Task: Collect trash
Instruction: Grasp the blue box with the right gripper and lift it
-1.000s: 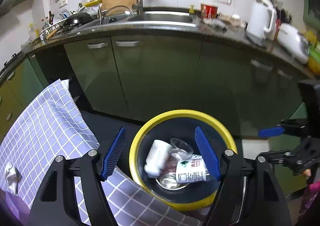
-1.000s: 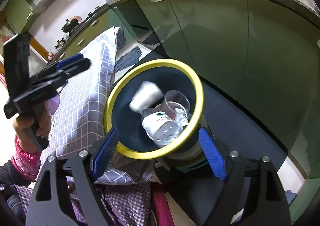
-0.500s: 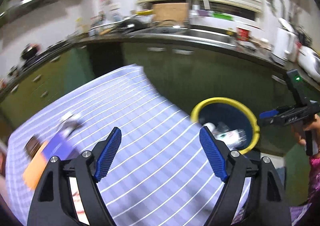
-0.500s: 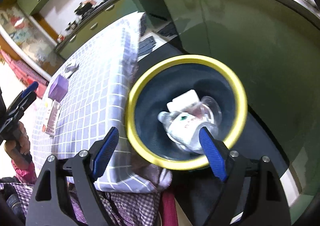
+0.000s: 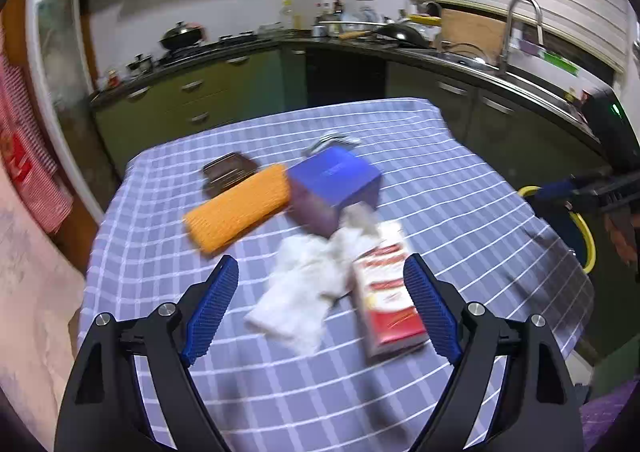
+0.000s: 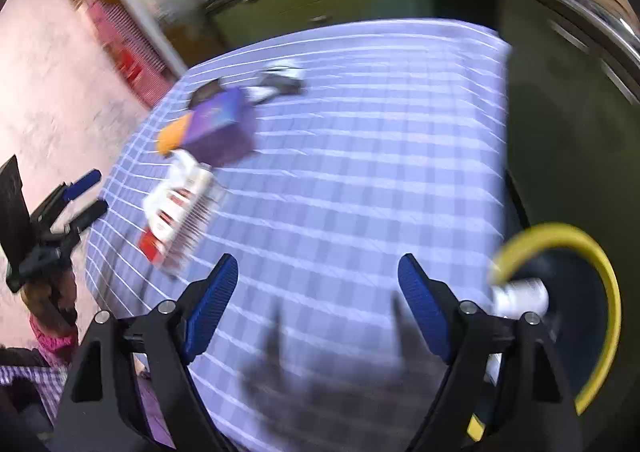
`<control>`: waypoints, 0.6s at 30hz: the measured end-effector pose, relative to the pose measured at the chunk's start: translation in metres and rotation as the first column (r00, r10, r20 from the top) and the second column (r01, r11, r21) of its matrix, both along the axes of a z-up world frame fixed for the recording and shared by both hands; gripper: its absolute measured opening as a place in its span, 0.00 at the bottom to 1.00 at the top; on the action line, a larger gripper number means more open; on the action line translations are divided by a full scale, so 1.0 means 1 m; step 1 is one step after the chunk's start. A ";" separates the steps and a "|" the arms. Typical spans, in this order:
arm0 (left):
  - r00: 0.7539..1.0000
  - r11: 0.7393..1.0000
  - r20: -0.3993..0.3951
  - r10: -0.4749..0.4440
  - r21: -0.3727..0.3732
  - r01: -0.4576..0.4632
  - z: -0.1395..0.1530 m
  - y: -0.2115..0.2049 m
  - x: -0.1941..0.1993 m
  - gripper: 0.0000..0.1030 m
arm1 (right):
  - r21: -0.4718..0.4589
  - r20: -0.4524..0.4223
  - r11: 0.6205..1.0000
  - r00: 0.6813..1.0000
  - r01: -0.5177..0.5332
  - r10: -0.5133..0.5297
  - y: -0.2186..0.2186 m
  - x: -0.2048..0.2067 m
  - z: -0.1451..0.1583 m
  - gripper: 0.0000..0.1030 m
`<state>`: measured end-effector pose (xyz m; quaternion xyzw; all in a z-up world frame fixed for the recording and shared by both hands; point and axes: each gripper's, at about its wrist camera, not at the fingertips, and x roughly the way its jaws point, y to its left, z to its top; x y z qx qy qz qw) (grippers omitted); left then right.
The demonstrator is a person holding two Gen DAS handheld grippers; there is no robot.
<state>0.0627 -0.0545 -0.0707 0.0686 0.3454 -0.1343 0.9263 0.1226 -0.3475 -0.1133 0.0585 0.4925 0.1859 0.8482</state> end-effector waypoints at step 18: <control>0.998 0.996 -0.001 0.069 -0.053 -0.069 -0.011 0.056 -0.011 0.82 | -0.200 -0.099 0.957 0.976 -0.210 0.193 0.176 0.147 -0.004 0.93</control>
